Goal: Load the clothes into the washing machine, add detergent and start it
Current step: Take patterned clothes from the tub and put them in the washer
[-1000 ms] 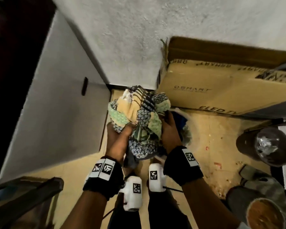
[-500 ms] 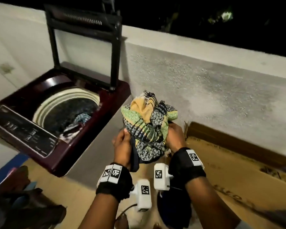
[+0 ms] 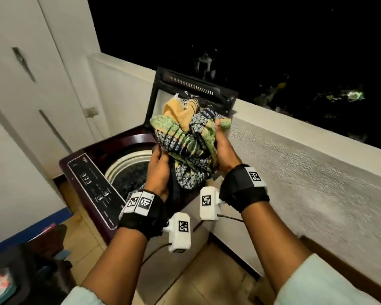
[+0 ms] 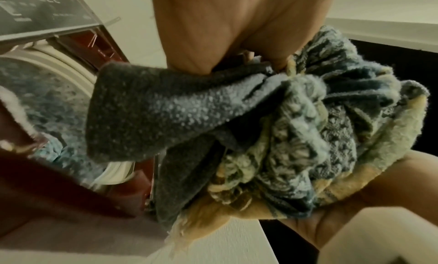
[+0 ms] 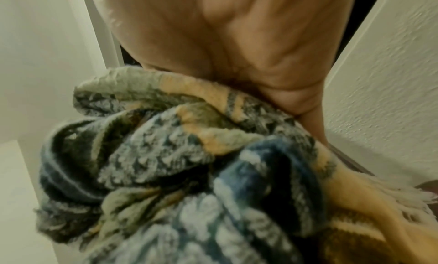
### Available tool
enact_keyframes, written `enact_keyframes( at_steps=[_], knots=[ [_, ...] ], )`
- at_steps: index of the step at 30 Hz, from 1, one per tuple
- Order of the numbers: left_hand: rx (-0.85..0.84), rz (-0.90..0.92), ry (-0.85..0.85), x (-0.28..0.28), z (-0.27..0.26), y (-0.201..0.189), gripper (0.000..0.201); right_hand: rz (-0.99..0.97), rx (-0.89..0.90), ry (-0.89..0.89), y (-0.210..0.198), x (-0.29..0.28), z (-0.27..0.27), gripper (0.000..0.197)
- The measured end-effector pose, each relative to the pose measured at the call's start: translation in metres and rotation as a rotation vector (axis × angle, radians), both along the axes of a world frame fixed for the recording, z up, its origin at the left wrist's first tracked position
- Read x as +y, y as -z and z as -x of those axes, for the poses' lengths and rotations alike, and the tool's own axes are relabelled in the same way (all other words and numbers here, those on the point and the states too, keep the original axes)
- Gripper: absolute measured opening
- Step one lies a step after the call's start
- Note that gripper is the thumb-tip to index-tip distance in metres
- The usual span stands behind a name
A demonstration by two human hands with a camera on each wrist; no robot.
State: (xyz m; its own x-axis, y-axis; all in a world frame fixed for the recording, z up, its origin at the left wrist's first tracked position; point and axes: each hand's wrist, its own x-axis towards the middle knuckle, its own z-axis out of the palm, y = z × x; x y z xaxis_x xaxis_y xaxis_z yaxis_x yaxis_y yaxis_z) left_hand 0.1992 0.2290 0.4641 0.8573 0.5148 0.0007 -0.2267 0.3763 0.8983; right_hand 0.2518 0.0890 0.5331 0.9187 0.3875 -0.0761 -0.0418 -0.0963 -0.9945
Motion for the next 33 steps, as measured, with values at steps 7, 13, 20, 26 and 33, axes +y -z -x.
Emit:
enact_keyframes(
  at_steps=[7, 13, 20, 26, 33],
  knots=[
    [-0.004, -0.087, -0.067, 0.115, -0.040, -0.020, 0.030, -0.049, 0.001, -0.095, -0.007, 0.110, -0.055, 0.097],
    [0.065, -0.186, -0.065, 0.209, -0.078, -0.011, 0.043, -0.166, 0.044, -0.090, 0.000, 0.192, -0.083, 0.087],
    [0.278, -0.233, 0.015, 0.257, -0.099, 0.045, 0.088, -0.231, 0.232, -0.068, 0.060, 0.231, -0.104, 0.084],
    [0.475, -0.240, -0.002, 0.285, -0.119, 0.111, 0.089, -0.286, 0.416, -0.178, 0.116, 0.253, -0.135, 0.047],
    [0.707, -0.182, 0.001, 0.287, -0.150, 0.154, 0.106, -0.265, 0.707, -0.147, 0.197, 0.270, -0.191, 0.048]
  ],
)
